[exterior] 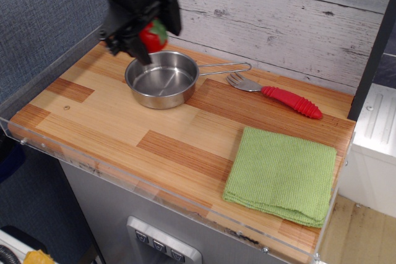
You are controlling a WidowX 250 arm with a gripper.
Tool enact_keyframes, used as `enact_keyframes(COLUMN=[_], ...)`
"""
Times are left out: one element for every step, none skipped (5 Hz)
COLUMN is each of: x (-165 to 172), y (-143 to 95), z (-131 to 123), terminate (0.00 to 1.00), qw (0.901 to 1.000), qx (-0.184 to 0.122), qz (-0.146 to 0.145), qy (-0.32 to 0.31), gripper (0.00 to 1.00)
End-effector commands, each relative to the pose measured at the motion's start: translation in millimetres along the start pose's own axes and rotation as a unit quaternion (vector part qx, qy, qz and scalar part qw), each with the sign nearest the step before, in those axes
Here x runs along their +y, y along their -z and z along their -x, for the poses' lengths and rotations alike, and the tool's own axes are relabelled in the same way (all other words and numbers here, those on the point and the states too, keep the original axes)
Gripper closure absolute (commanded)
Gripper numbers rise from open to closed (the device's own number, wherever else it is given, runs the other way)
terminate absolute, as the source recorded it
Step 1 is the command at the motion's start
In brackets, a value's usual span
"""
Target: Take the strawberry off the green cloth and put it to the left of the pot.
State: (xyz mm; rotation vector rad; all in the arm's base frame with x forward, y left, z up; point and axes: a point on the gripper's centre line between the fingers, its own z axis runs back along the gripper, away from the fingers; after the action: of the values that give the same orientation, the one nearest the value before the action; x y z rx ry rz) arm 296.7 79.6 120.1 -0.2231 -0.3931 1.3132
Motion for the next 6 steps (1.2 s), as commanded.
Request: enact_keyframes(x=[26, 35, 45, 54, 61, 68], y=[8, 15, 26, 40, 54, 63], z=[-26, -39, -50, -62, -73, -82], terminate=[0.0, 0.0, 0.0, 0.0, 0.0, 0.0], qw=[0.9996, 0.999, 0.9984, 0.9977, 0.9969, 0.9962], qx=[-0.01, -0.012, -0.011, -0.009, -0.006, -0.004], qz=[-0.016, -0.026, -0.037, -0.05, -0.061, -0.07], qy=[-0.023, -0.033, -0.04, -0.044, -0.048, -0.053], gripper=[1.0, 1.0, 1.0, 1.0, 1.0, 1.0])
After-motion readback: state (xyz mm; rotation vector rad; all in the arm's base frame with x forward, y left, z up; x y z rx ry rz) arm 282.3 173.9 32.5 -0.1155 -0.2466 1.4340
